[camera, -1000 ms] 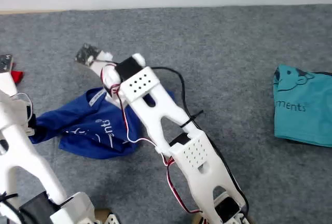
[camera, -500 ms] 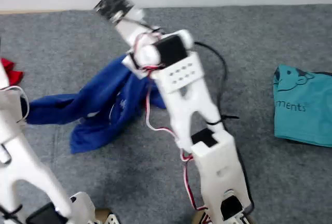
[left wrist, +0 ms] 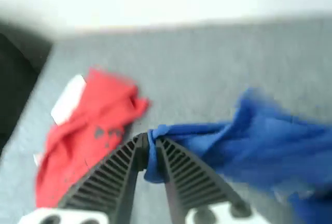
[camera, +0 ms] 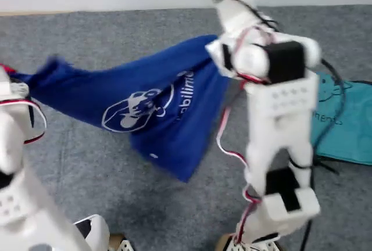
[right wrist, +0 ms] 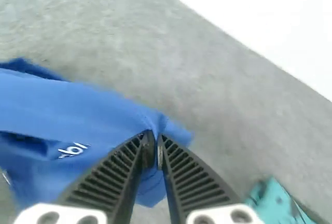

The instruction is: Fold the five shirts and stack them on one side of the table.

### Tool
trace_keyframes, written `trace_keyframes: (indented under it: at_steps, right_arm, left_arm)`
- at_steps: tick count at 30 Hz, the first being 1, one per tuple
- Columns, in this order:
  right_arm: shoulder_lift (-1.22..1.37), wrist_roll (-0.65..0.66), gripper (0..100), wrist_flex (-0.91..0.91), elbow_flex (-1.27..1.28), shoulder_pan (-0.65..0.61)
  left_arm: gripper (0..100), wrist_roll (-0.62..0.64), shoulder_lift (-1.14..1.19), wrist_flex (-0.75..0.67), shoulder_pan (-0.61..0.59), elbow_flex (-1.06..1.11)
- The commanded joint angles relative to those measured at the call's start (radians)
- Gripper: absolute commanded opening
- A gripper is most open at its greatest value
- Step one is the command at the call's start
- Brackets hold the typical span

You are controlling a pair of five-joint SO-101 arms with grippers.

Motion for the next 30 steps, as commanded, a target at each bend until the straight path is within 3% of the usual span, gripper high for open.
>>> trace_keyframes:
  at_steps: [1, 6, 11, 17, 24, 30]
  right_arm:
    - [-0.159, 0.008, 0.9, 0.041, 0.054, 0.084]
    - [-0.306, 0.008, 0.9, 0.041, 0.141, 0.18]
    - [-0.441, 0.009, 0.9, 0.041, 0.244, 0.196]
    - [-0.544, 0.005, 0.9, 0.041, 0.391, 0.194]
    - [-0.616, 0.005, 0.9, 0.041, 0.523, 0.194]
    - [-0.667, -0.026, 0.9, 0.039, 0.663, 0.173]
  left_arm:
    - [0, 0.012, -0.071, -0.104, 0.002, -0.077]
    - [0, 0.009, -0.146, -0.229, 0.002, -0.104]
    - [0, 0.006, -0.218, -0.29, 0.011, -0.102]
    - [0, -0.098, -0.262, -0.23, 0.133, -0.082]
    - [0, -0.101, -0.272, -0.095, 0.141, -0.056]
    - [0, -0.101, -0.27, -0.097, 0.143, 0.019]
